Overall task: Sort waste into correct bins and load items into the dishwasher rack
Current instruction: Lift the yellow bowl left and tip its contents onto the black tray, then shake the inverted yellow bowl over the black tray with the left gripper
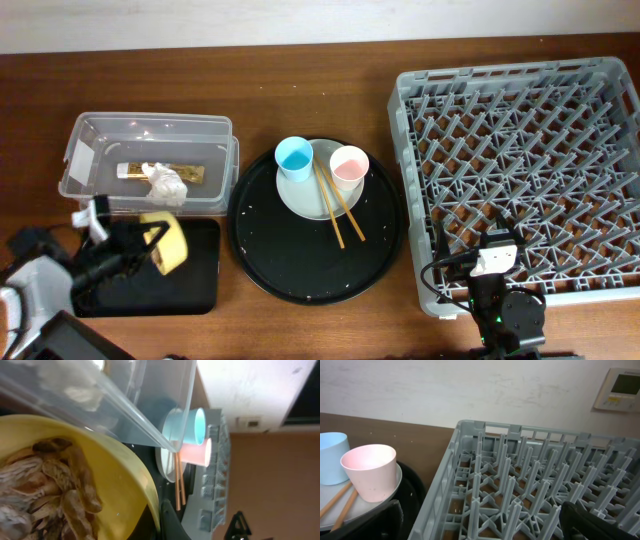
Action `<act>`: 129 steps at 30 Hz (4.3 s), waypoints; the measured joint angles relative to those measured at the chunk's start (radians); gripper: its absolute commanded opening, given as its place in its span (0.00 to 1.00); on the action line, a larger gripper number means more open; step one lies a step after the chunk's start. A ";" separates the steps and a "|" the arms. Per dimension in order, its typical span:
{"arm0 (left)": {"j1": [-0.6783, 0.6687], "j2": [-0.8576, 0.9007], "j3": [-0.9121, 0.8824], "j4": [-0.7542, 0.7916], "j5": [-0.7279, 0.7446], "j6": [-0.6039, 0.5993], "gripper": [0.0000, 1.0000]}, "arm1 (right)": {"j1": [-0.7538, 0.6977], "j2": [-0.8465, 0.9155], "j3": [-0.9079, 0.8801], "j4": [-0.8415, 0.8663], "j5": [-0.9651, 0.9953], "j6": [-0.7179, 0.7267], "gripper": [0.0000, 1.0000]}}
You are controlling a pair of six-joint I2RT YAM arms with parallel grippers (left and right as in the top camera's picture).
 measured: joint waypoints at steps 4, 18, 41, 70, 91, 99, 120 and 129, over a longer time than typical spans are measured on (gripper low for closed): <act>0.176 0.000 -0.020 -0.105 0.129 0.171 0.00 | 0.000 0.000 0.000 0.000 0.000 0.000 0.98; 0.347 0.002 -0.158 -0.137 0.348 0.356 0.00 | 0.000 0.000 0.000 0.000 0.000 0.000 0.98; 0.347 0.004 -0.160 -0.202 0.406 0.441 0.22 | 0.000 0.000 0.000 0.000 0.000 0.000 0.98; -0.623 -0.351 -0.030 0.085 -1.033 -0.604 0.46 | 0.000 -0.001 0.000 0.000 0.000 0.000 0.98; -0.771 -0.335 -0.283 0.348 -1.079 -0.753 0.35 | 0.000 -0.001 0.000 0.000 0.000 0.000 0.98; -0.771 -0.302 -0.292 0.376 -1.115 -0.754 0.03 | 0.000 -0.001 0.000 0.000 0.000 0.000 0.98; -0.733 -0.515 -0.057 0.243 -1.213 -0.732 0.00 | 0.000 -0.001 0.000 0.000 0.000 0.000 0.98; -0.567 -0.640 -0.057 0.283 -0.767 -0.588 0.00 | 0.000 -0.001 0.000 0.000 0.000 0.000 0.98</act>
